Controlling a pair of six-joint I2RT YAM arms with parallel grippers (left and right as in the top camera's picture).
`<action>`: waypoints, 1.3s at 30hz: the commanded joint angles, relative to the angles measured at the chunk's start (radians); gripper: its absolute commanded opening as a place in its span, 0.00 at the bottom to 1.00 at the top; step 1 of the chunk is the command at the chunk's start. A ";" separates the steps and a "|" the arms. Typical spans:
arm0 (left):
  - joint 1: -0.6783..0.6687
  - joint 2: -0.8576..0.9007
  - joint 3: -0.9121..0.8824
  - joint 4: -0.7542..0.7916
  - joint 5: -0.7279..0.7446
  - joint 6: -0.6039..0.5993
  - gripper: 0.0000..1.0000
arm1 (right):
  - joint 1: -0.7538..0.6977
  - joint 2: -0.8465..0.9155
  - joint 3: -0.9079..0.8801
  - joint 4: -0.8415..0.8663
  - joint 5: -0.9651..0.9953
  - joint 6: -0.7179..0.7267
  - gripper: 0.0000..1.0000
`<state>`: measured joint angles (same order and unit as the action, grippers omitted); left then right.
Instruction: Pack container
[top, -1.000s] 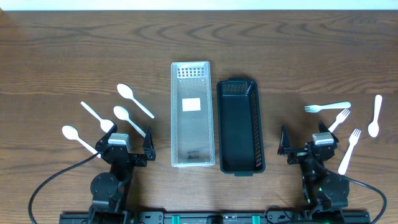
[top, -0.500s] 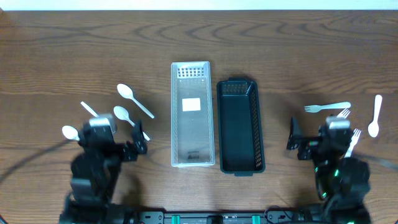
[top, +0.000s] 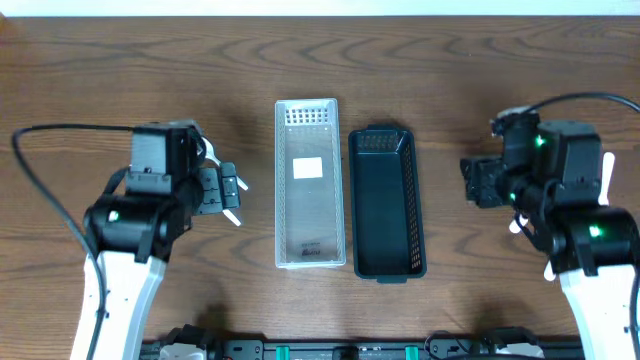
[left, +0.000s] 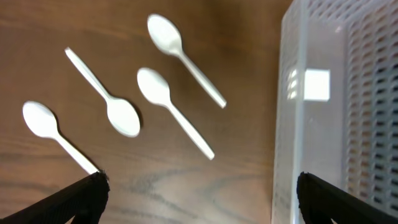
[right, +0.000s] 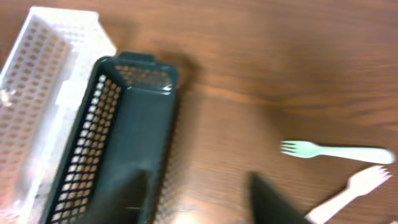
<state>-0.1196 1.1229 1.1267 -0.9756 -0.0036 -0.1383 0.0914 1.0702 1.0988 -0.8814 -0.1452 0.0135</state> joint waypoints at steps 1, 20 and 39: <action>0.003 0.018 0.021 -0.021 0.004 -0.006 0.96 | 0.047 0.032 0.016 -0.045 -0.077 0.012 0.01; 0.003 0.020 0.021 -0.037 0.003 -0.005 0.95 | 0.515 0.036 -0.011 -0.403 -0.168 -0.039 0.01; 0.003 0.020 0.021 -0.037 0.003 -0.005 0.96 | 0.572 0.058 -0.190 -0.390 -0.380 0.005 0.01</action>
<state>-0.1196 1.1435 1.1267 -1.0103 -0.0029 -0.1383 0.6540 1.1137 0.9333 -1.2667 -0.4877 -0.0078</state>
